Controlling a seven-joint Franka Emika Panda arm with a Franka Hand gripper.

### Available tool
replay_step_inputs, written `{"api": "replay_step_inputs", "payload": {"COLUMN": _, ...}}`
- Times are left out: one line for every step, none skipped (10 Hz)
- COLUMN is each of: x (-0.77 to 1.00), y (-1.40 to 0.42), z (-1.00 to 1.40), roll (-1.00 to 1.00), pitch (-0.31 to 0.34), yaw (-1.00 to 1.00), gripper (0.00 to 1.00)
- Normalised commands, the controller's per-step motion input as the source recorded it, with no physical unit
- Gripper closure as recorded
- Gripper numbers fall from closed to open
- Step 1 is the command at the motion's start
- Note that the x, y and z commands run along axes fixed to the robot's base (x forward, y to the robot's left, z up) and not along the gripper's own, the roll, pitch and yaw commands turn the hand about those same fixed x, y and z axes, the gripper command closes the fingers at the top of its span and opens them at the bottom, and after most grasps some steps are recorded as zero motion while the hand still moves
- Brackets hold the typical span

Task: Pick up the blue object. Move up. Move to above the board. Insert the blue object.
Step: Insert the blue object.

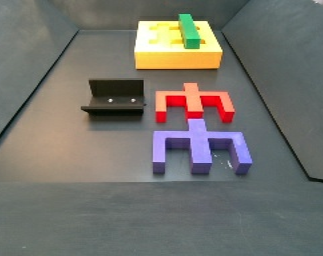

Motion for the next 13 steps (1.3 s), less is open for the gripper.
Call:
{"api": "replay_step_inputs", "payload": {"x": 0.0, "y": 0.0, "z": -0.6, "roll": -0.22, "pitch": -0.176, "yaw": 0.0, "gripper": 1.0}}
{"api": "replay_step_inputs", "payload": {"x": 0.04, "y": 0.0, "z": -0.61, "roll": -0.23, "pitch": -0.157, "yaw": 0.0, "gripper": 1.0}}
{"api": "replay_step_inputs", "payload": {"x": 0.06, "y": 0.0, "z": -0.58, "roll": -0.22, "pitch": -0.141, "yaw": 0.0, "gripper": 1.0}}
{"api": "replay_step_inputs", "payload": {"x": 0.11, "y": 0.0, "z": -0.54, "roll": -0.2, "pitch": -0.106, "yaw": 0.0, "gripper": 1.0}}
{"api": "replay_step_inputs", "payload": {"x": 0.12, "y": 0.0, "z": -0.51, "roll": -0.18, "pitch": -0.084, "yaw": 0.0, "gripper": 1.0}}
{"api": "replay_step_inputs", "payload": {"x": 0.16, "y": 0.0, "z": -0.44, "roll": -0.16, "pitch": -0.051, "yaw": 0.0, "gripper": 1.0}}
{"api": "replay_step_inputs", "payload": {"x": 0.29, "y": -0.01, "z": -0.27, "roll": -0.08, "pitch": 0.0, "yaw": 0.0, "gripper": 1.0}}
{"api": "replay_step_inputs", "payload": {"x": 0.55, "y": -0.04, "z": -0.26, "roll": 0.06, "pitch": 0.119, "yaw": 0.05, "gripper": 1.0}}
{"api": "replay_step_inputs", "payload": {"x": 0.54, "y": 0.0, "z": -0.47, "roll": 0.18, "pitch": 0.093, "yaw": 0.08, "gripper": 1.0}}
{"api": "replay_step_inputs", "payload": {"x": 0.36, "y": 0.0, "z": -0.5, "roll": 0.22, "pitch": 0.061, "yaw": 0.06, "gripper": 1.0}}
{"api": "replay_step_inputs", "payload": {"x": 0.19, "y": -0.02, "z": -0.61, "roll": 0.33, "pitch": 0.034, "yaw": 0.03, "gripper": 1.0}}
{"api": "replay_step_inputs", "payload": {"x": 0.07, "y": -0.04, "z": -0.59, "roll": 0.3, "pitch": 0.0, "yaw": 0.05, "gripper": 1.0}}
{"api": "replay_step_inputs", "payload": {"x": 0.05, "y": -0.06, "z": -0.51, "roll": 0.24, "pitch": 0.0, "yaw": 0.06, "gripper": 1.0}}
